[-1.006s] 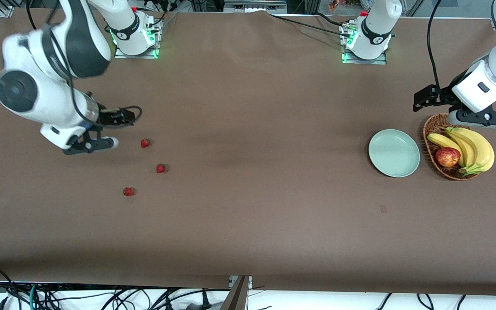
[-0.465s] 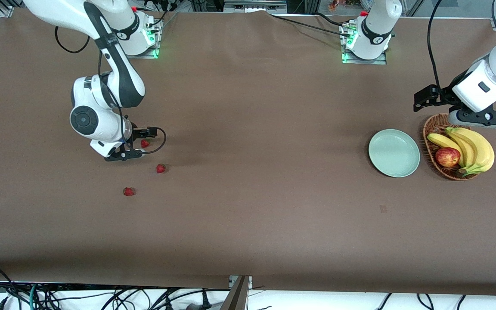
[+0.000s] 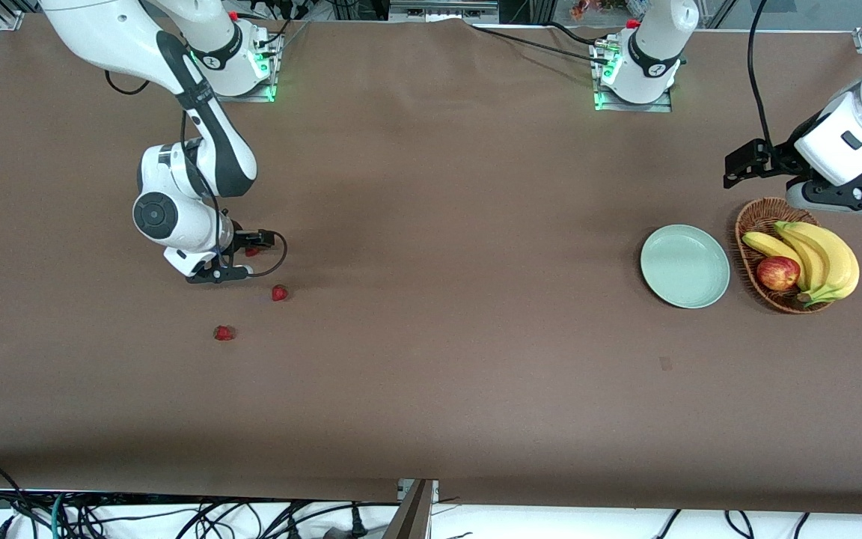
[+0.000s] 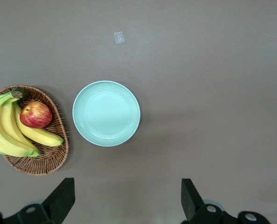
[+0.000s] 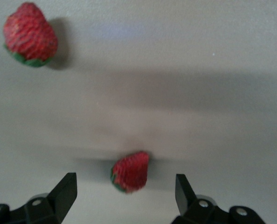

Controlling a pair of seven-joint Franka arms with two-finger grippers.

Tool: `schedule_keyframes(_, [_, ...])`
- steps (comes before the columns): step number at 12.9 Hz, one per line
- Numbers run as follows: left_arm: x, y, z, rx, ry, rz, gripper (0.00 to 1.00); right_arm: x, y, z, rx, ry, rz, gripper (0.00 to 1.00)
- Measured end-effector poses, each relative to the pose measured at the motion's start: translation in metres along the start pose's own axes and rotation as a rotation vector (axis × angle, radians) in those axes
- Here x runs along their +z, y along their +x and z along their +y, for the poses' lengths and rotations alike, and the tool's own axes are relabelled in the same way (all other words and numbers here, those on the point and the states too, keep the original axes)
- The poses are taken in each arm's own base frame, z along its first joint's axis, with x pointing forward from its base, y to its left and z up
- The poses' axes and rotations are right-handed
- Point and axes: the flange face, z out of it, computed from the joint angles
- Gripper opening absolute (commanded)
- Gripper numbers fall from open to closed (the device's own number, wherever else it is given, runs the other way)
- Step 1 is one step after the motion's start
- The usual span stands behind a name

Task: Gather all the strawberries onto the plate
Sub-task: 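Grasp the red strawberry with the right gripper, then carry the strawberry to mid-table with the right gripper and release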

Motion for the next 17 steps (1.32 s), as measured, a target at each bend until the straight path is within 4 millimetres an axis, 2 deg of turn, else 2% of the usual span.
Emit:
schedule_keyframes(2, [-0.003, -0.001, 0.000, -0.001, 0.000, 0.008, 1.00, 0.010, 0.001, 0.001, 0.003, -0.001, -0.004, 0.58])
schedule_keyframes(3, [-0.004, -0.001, -0.002, -0.003, 0.000, 0.009, 1.00, 0.012, 0.001, 0.001, 0.004, -0.001, -0.007, 0.43])
schedule_keyframes(5, [-0.004, -0.001, -0.003, -0.006, 0.000, 0.010, 1.00, 0.012, 0.001, 0.001, 0.004, -0.001, -0.008, 0.18])
schedule_keyframes(6, [-0.004, -0.001, -0.003, -0.006, 0.000, 0.010, 1.00, 0.010, 0.001, 0.002, 0.006, -0.001, -0.007, 0.09])
schedule_keyframes(8, [-0.004, -0.001, -0.003, -0.006, 0.000, 0.011, 1.00, 0.005, 0.001, 0.001, 0.009, 0.002, -0.027, 0.07])
schedule_keyframes(10, [-0.004, -0.001, -0.004, -0.007, 0.000, 0.011, 1.00, -0.012, 0.007, -0.007, 0.036, 0.010, -0.051, 0.07])
schedule_keyframes(12, [-0.004, -0.001, -0.006, -0.011, -0.001, 0.011, 1.00, -0.051, 0.020, -0.040, 0.071, 0.024, -0.062, 0.09])
schedule_keyframes(15, [-0.004, -0.001, -0.007, -0.014, -0.001, 0.011, 1.00, -0.125, 0.038, -0.130, 0.115, 0.082, 0.008, 0.11])
schedule_keyframes(16, [-0.004, -0.001, -0.008, -0.015, -0.001, 0.011, 1.00, -0.138, 0.041, -0.162, 0.140, 0.124, 0.021, 0.13])
schedule_keyframes(17, [-0.004, -0.001, -0.008, -0.017, -0.001, 0.011, 1.00, -0.142, 0.045, -0.195, 0.168, 0.170, 0.020, 0.14])
